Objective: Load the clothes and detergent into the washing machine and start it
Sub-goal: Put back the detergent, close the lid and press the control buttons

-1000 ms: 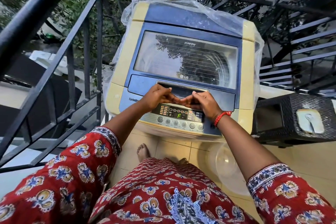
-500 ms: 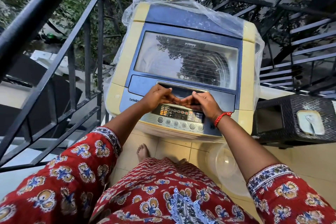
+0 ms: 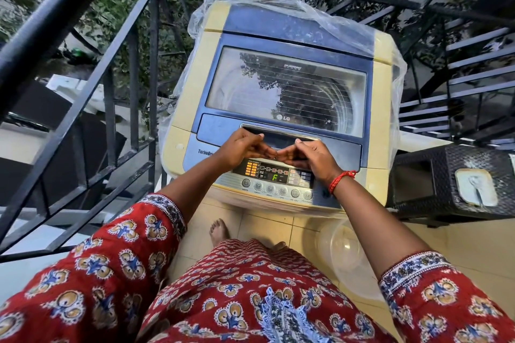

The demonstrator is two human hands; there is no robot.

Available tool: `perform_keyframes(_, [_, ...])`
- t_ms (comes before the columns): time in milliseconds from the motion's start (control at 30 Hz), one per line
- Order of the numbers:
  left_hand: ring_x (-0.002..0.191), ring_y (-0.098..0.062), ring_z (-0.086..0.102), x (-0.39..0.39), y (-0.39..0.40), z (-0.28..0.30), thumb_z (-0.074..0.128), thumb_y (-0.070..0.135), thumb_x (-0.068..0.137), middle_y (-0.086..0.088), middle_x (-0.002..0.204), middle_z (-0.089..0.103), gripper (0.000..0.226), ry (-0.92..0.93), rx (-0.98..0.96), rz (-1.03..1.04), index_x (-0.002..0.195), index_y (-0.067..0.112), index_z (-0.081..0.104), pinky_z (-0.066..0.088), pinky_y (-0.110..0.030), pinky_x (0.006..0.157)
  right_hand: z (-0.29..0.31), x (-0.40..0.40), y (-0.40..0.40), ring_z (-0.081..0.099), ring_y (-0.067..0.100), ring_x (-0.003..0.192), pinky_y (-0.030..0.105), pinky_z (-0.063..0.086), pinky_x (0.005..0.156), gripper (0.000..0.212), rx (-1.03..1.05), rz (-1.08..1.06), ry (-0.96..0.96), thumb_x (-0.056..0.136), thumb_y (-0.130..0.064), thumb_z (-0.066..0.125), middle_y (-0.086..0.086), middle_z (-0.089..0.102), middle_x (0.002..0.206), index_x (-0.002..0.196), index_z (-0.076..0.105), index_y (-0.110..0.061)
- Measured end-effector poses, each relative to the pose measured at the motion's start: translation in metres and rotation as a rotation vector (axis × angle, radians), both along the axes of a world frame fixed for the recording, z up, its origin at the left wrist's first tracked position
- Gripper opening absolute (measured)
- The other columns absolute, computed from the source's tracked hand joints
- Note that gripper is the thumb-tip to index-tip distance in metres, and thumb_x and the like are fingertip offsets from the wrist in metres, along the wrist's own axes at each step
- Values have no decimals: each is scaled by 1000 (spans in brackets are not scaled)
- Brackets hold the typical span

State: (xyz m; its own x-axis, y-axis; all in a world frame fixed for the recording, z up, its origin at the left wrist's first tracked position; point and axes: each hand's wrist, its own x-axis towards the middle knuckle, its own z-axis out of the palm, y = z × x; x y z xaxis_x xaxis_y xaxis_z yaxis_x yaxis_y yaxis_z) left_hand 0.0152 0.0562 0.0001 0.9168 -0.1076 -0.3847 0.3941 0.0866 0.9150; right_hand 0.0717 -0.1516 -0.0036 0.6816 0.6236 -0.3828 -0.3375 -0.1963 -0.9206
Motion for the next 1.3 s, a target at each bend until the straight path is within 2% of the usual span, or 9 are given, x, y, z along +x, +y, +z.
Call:
perform_keyframes(233, [85, -24, 72, 0, -1, 2, 35, 12, 102, -8, 81, 76, 42, -5, -4, -8, 86, -9, 68, 57, -28, 79, 1, -1, 0, 69, 30, 100, 36, 55, 89, 43, -1, -3, -5, 104, -21, 35, 18, 73, 101, 102, 70, 3])
perform_keyframes(400, [87, -26, 72, -1, -2, 3, 36, 12, 102, -11, 82, 75, 43, 2, -18, -1, 82, -4, 70, 56, -28, 80, 4, -1, 1, 70, 24, 95, 26, 57, 81, 42, 16, -6, 21, 104, -20, 34, 12, 75, 96, 97, 72, -2])
perform_keyframes(667, [87, -27, 72, -2, -2, 6, 37, 13, 102, -11, 82, 75, 44, -4, -11, 15, 75, 3, 71, 56, -25, 75, 6, -2, 2, 71, 21, 93, 24, 57, 79, 42, 21, -8, 20, 104, -19, 34, 8, 75, 93, 95, 73, -6])
perform_keyframes(767, [84, -23, 72, -3, -3, 8, 37, 12, 102, -9, 80, 76, 45, 1, -10, 20, 72, 5, 71, 55, -22, 72, 7, -2, 1, 71, 22, 93, 25, 57, 80, 42, 18, -12, 10, 104, -20, 35, 9, 75, 93, 94, 73, -6])
perform_keyframes(1167, [82, -20, 73, -3, -4, 10, 36, 11, 102, -6, 78, 75, 43, 2, 9, 26, 75, 1, 68, 54, -21, 70, 4, -2, 1, 71, 22, 94, 26, 57, 81, 41, 25, -9, 5, 104, -20, 36, 8, 75, 94, 94, 74, -9])
perform_keyframes(1300, [84, -21, 72, -3, -4, 10, 37, 12, 102, -7, 79, 75, 43, 3, 15, 26, 74, 0, 68, 54, -21, 71, 2, -1, 1, 70, 25, 96, 27, 57, 82, 41, 16, -11, 0, 104, -21, 36, 11, 75, 96, 98, 73, -4])
